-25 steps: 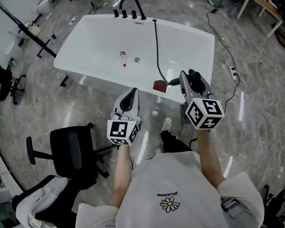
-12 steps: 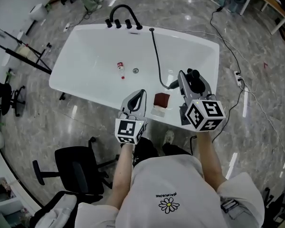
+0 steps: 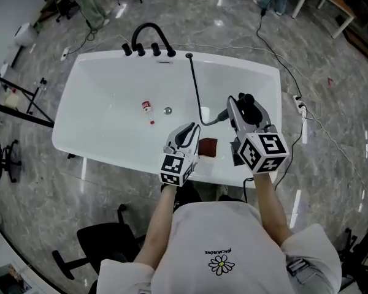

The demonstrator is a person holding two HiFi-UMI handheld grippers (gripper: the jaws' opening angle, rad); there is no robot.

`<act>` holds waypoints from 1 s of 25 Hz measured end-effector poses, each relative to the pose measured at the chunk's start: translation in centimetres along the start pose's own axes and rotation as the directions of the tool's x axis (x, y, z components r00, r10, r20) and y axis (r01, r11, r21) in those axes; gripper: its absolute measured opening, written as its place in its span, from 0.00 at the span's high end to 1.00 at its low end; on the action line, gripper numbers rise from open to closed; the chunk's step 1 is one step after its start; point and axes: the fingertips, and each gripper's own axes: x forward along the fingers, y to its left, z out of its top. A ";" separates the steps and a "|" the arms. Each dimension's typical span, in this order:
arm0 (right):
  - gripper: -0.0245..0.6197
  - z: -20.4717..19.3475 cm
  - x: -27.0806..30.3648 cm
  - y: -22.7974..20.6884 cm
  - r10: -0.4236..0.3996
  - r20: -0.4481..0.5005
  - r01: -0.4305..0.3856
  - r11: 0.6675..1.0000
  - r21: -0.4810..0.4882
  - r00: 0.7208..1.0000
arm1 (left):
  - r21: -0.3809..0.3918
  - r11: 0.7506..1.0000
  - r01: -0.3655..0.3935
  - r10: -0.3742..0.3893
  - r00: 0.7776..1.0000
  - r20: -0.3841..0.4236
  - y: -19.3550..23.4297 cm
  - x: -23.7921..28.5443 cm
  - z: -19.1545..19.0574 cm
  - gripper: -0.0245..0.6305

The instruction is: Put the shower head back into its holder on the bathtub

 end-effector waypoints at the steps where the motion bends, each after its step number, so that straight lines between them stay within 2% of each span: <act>1: 0.75 0.5 1.2 0.3 -0.010 -0.002 0.010 1.000 -0.006 1.000 | -0.002 0.999 0.034 -0.034 0.999 -0.014 0.7 0.8 -0.2 0.89; 5: 0.75 2.1 6.8 2.3 -0.030 -0.001 0.030 0.999 -0.017 1.000 | -0.001 0.993 0.117 -0.117 0.990 -0.074 4.5 3.3 -1.4 0.88; 8: 0.75 3.0 9.6 3.4 -0.023 0.009 0.023 0.999 -0.030 1.000 | -0.001 0.992 0.128 -0.128 0.987 -0.098 7.0 5.5 -3.0 0.83; 11: 0.75 4.4 10.6 4.4 0.026 0.013 -0.026 1.000 -0.004 1.000 | 0.007 0.997 0.072 -0.070 0.991 -0.112 8.7 7.7 -5.4 0.80; 15: 0.75 7.8 10.8 4.7 0.117 0.047 -0.119 0.992 0.037 0.992 | -0.007 1.000 -0.020 0.018 0.982 -0.190 11.3 11.3 -9.2 0.76; 20: 0.75 10.8 9.3 3.4 0.163 0.061 -0.167 0.985 0.054 0.985 | -0.053 0.991 -0.121 0.100 0.947 -0.305 12.2 13.0 -14.7 0.75; 25: 0.76 13.8 6.6 1.3 0.187 0.072 -0.190 0.981 0.032 0.980 | -0.060 0.989 -0.135 0.101 0.913 -0.396 10.6 16.4 -20.5 0.76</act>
